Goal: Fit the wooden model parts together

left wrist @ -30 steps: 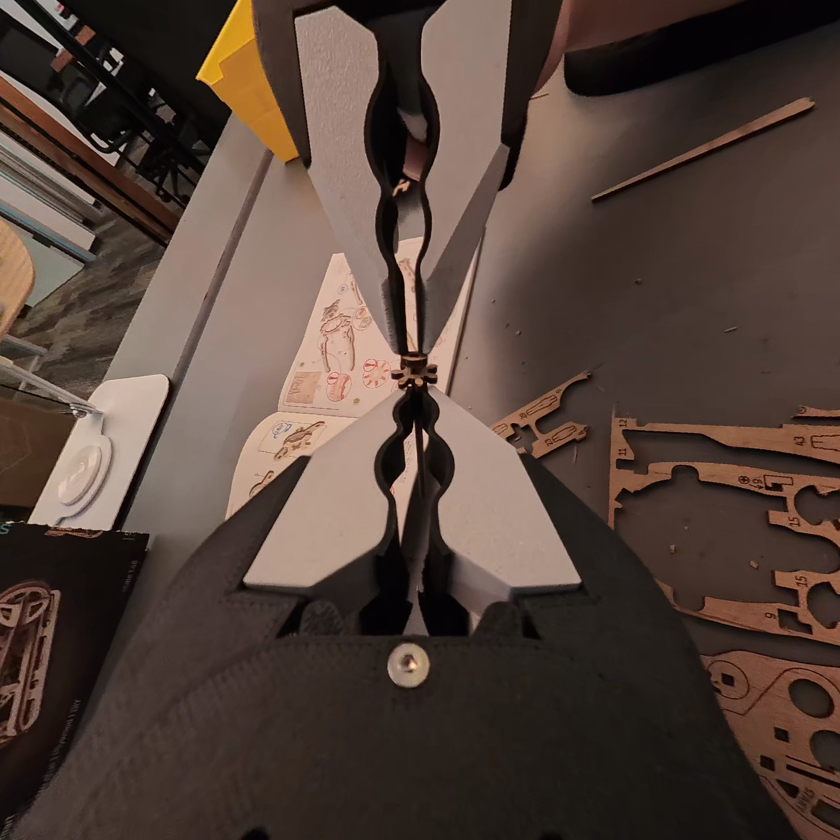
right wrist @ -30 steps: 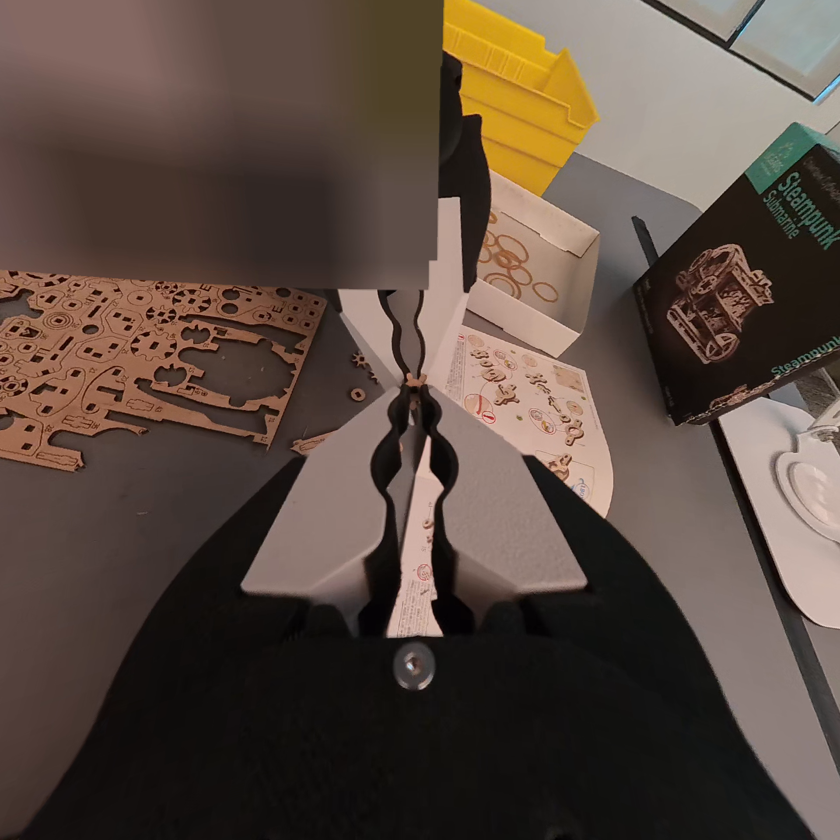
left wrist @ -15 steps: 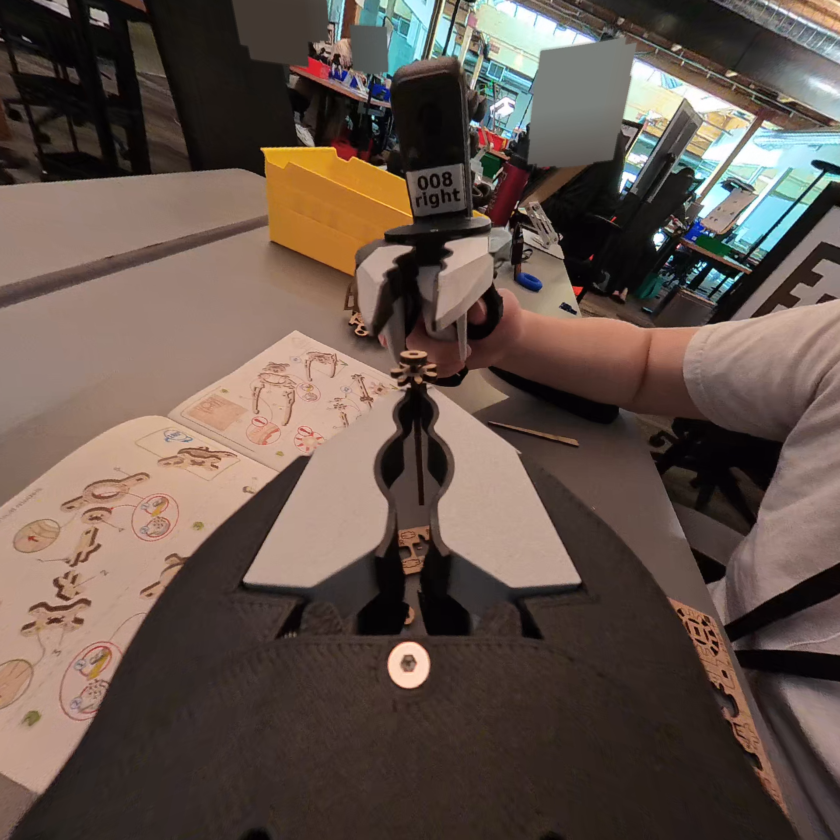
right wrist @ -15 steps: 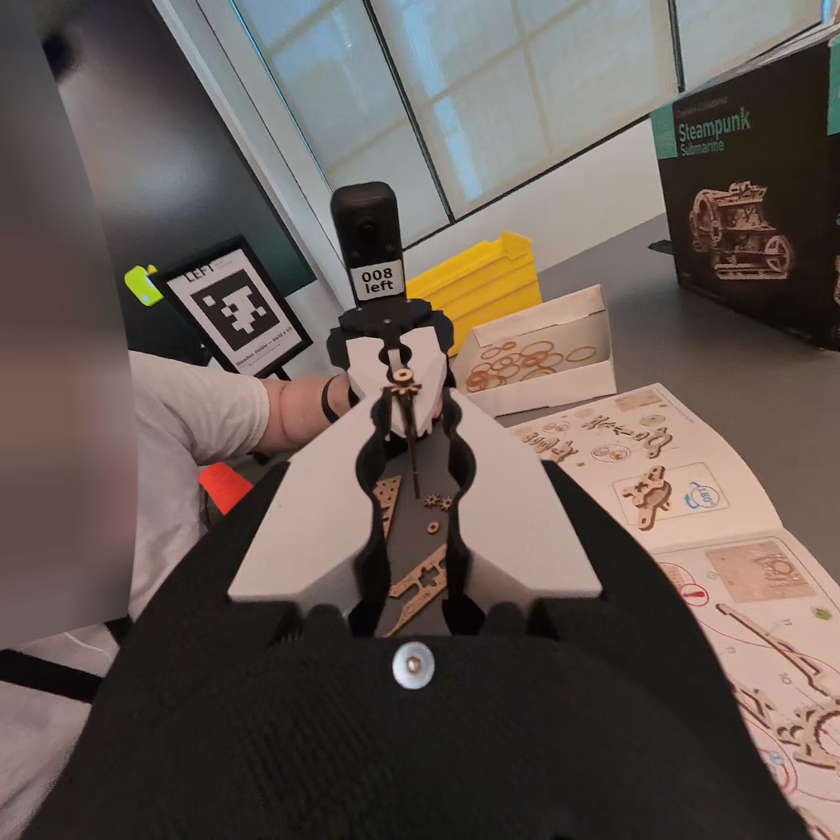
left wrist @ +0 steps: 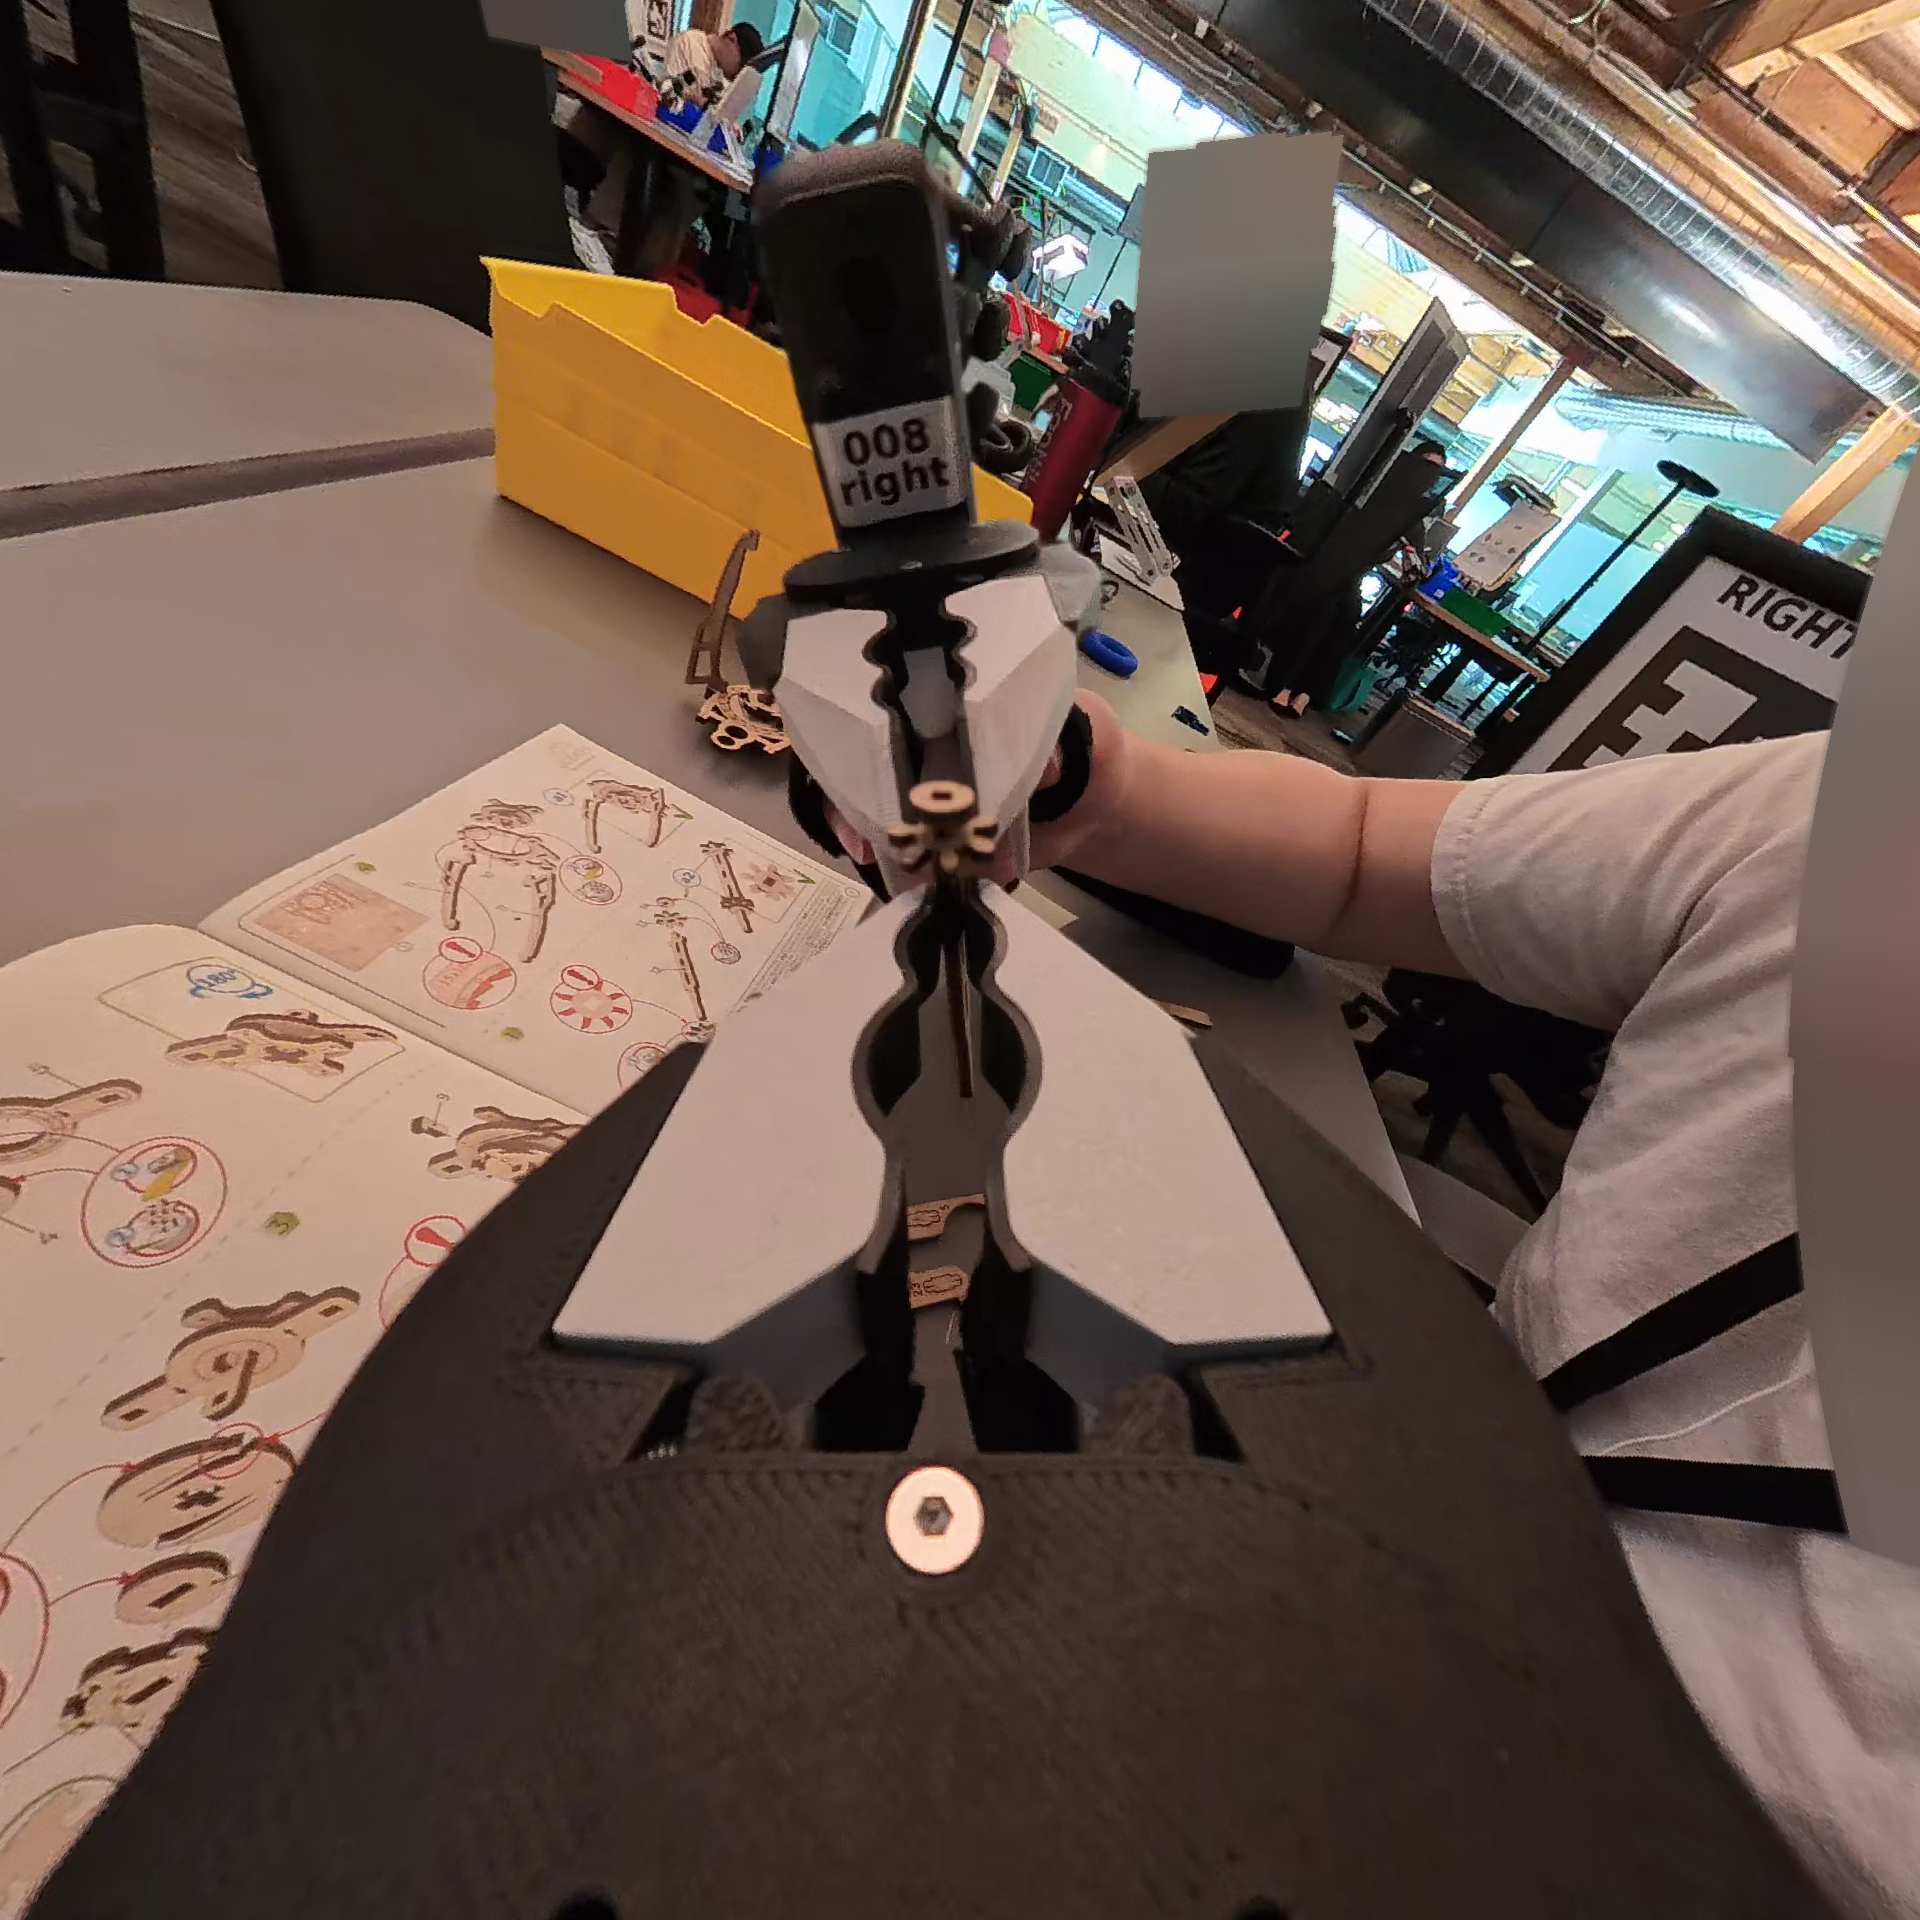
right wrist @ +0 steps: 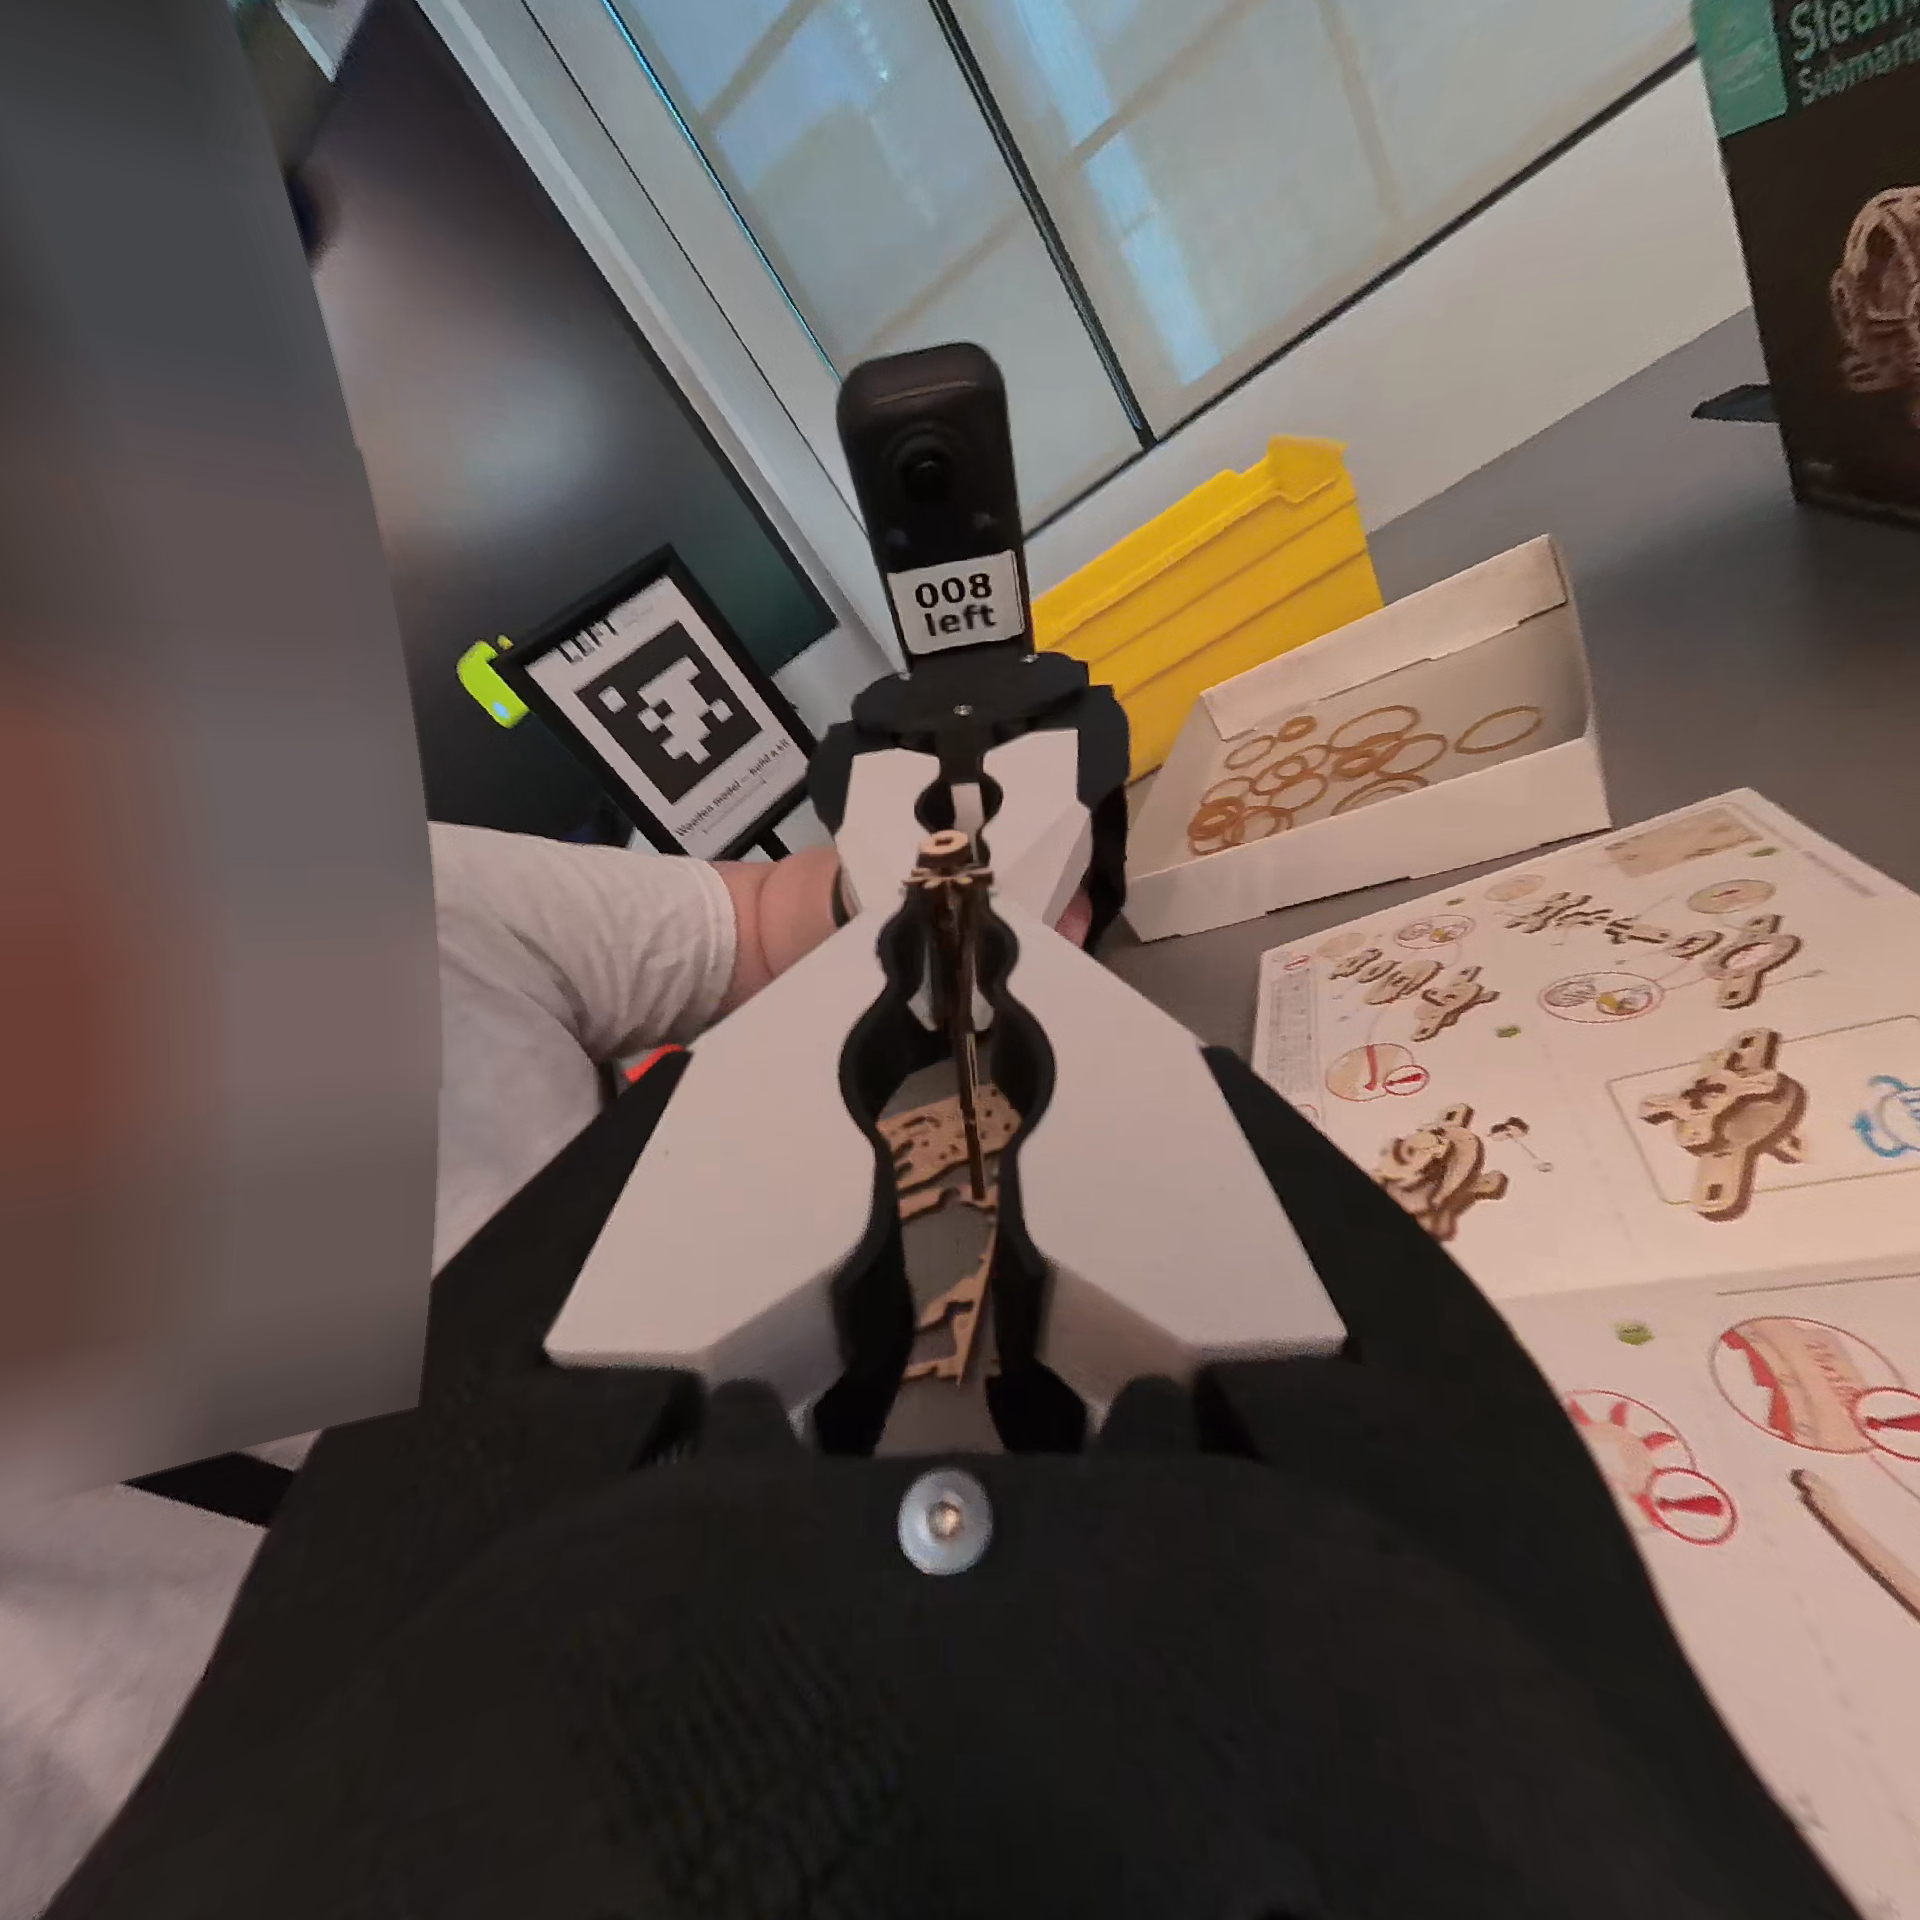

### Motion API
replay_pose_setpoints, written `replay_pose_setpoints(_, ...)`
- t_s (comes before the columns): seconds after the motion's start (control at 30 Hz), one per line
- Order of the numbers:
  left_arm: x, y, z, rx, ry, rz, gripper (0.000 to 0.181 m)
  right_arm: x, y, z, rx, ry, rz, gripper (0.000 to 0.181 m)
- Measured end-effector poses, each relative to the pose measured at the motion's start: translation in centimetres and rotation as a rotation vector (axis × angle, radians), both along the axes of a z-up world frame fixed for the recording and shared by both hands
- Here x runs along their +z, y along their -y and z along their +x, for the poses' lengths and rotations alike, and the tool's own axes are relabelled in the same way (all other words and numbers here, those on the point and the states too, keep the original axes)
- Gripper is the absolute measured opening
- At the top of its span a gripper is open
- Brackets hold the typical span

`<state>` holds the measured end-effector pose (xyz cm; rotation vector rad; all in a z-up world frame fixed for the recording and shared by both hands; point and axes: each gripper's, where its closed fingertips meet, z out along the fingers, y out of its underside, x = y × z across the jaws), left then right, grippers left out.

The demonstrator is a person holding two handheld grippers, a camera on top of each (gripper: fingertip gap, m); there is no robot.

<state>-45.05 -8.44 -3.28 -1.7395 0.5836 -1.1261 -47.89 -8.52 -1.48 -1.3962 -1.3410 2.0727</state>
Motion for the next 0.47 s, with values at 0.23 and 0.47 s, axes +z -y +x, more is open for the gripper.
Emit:
replay_pose_setpoints(0.23,-0.4,0.2,0.4,-0.018,-0.02,0.002,0.005,0.9,-1.0,0.3,-0.008,-0.04,-0.108,0.005)
replay_pose_setpoints(0.47,0.4,1.0,0.8,-0.077,0.06,-0.009,0.001,1.6,-0.5,0.3,0.017,-0.076,-0.149,0.006)
